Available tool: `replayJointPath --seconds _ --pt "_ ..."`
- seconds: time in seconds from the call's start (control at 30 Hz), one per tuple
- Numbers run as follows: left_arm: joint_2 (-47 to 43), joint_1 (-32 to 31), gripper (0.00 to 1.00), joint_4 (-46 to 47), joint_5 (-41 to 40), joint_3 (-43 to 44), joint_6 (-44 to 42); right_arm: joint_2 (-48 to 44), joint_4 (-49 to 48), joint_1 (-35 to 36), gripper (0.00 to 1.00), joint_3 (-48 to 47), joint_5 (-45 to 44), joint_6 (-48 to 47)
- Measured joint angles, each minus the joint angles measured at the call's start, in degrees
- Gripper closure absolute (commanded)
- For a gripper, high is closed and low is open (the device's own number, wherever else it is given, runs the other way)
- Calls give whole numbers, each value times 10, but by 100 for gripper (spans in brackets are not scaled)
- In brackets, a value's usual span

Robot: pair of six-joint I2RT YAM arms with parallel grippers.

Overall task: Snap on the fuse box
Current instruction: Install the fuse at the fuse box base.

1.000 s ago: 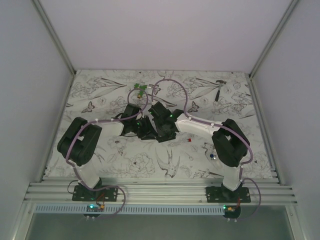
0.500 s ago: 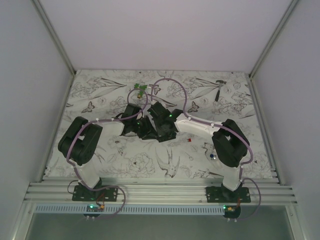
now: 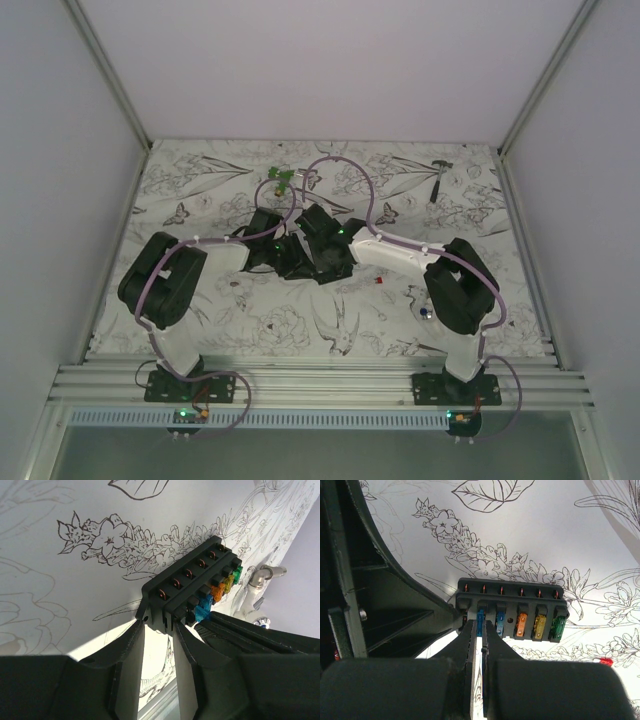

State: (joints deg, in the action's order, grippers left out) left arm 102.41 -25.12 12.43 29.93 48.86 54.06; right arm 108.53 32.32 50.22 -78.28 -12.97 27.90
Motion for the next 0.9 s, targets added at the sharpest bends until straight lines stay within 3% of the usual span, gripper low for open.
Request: replayJointPath --seconds 0.9 --pt "0 0 69 0 0 0 3 -14 -33 0 100 32 -4 15"
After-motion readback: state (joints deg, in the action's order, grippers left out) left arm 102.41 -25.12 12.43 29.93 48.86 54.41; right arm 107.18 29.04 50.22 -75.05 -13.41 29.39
